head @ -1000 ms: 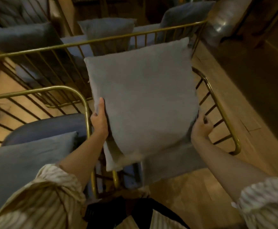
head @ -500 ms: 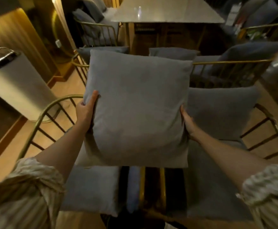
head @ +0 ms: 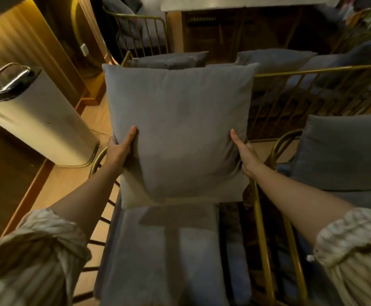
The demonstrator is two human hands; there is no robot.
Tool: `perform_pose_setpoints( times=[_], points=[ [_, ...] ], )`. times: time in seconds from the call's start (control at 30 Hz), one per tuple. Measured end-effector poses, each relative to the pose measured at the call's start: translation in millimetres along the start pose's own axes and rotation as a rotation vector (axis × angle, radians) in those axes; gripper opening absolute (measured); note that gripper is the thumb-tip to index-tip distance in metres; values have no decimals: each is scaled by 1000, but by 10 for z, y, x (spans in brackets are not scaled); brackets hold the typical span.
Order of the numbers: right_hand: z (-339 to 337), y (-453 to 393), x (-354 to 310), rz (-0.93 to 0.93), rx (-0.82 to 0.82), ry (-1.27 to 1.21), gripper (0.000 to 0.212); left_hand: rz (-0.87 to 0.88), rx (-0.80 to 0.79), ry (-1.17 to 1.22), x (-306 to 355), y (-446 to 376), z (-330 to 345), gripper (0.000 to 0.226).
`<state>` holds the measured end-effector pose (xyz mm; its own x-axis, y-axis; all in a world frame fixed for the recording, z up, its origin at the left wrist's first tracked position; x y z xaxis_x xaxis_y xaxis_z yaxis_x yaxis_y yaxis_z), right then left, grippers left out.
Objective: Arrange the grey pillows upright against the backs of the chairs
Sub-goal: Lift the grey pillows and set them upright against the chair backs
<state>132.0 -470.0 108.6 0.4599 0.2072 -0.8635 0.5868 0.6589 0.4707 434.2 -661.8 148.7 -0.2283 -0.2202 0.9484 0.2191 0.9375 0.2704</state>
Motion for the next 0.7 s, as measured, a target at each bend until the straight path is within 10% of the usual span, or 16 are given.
perform_pose_setpoints(
  times=[0.47,0.7],
  points=[
    [751,-1108,723,185,55,10,143,-247,-105,126,-1056,-1386,-143,98],
    [691,-1230,1188,314,180,124,106,-383,31,-48,-1517,-1484,-168,116]
  ],
)
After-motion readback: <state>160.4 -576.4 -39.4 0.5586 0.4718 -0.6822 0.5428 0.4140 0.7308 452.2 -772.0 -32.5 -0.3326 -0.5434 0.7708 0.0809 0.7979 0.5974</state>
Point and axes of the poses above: each hand's wrist, its own y-axis away from the middle knuckle, its own z-axis out of the palm, x = y × z, the point moved 4 cm from there along -y, towards the middle knuckle, and after that the axes turned 4 degrees about z, right-handed, at the moved point
